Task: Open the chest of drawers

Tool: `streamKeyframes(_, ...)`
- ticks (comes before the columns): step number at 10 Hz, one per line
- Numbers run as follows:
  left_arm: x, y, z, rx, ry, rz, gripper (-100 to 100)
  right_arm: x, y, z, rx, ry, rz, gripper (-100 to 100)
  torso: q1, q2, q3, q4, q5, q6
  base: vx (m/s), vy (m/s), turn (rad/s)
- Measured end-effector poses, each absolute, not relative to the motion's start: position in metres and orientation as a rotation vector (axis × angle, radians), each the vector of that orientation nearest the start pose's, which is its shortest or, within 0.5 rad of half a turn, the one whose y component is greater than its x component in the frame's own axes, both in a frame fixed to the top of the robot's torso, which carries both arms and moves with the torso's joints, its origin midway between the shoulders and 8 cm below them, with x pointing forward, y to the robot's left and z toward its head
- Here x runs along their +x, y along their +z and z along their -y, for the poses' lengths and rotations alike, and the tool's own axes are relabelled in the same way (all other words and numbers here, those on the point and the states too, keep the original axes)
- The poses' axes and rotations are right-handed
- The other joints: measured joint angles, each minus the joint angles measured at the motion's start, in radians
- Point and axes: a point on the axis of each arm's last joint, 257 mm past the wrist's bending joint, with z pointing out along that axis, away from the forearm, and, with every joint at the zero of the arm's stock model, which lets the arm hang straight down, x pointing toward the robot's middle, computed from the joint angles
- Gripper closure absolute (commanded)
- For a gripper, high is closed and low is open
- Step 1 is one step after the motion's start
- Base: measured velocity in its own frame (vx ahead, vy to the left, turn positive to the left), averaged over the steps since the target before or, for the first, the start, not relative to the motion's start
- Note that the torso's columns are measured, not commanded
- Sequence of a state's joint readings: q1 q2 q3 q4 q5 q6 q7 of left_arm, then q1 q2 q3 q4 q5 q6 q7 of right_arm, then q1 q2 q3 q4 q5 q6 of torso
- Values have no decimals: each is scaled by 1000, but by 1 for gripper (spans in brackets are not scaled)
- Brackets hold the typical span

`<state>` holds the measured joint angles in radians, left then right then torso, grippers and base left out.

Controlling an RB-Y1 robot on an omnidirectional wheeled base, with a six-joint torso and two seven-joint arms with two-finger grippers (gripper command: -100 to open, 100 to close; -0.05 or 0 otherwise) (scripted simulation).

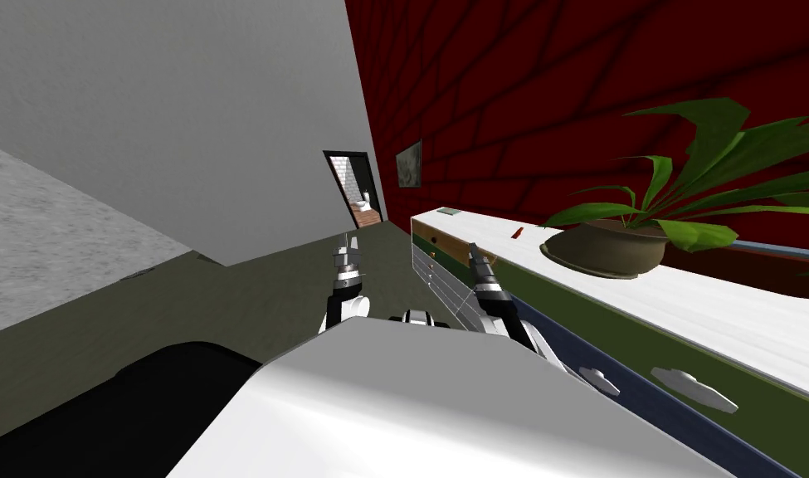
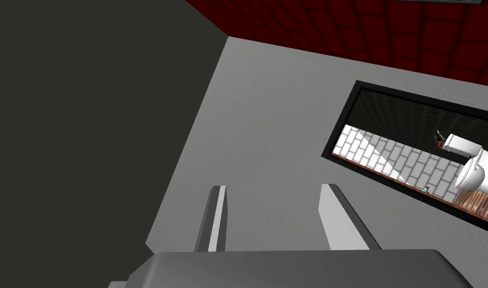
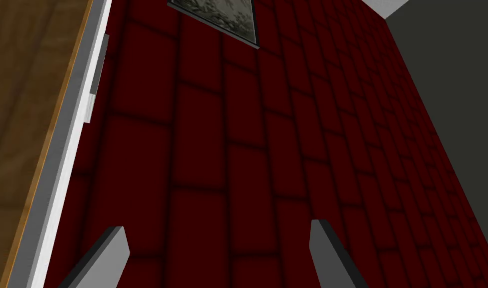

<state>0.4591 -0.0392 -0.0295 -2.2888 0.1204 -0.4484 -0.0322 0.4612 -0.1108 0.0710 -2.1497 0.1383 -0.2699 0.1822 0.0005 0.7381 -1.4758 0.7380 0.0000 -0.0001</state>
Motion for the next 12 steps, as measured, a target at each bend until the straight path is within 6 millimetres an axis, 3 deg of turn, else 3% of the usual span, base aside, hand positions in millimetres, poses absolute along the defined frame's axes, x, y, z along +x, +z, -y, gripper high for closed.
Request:
streamKeyframes(3, 353, 31, -283, -756, -1394, -519, 0, 420, -115, 235, 666, 965, -1174, -100, -1, 0, 0, 0, 0, 0, 22, 28, 111)
streamKeyframes(10, 353, 31, -283, -756, -1394, -519, 0, 442, -231, 229, 714, 776, -1479, -100, 0, 0, 0, 0, 0, 0, 28, 24, 108)
streamKeyframes(12, 353, 31, -283, -756, -1394, -519, 0, 441, -248, 227, 726, 739, -1530, -100, -1, 1, 0, 0, 0, 0, 13, 13, 62)
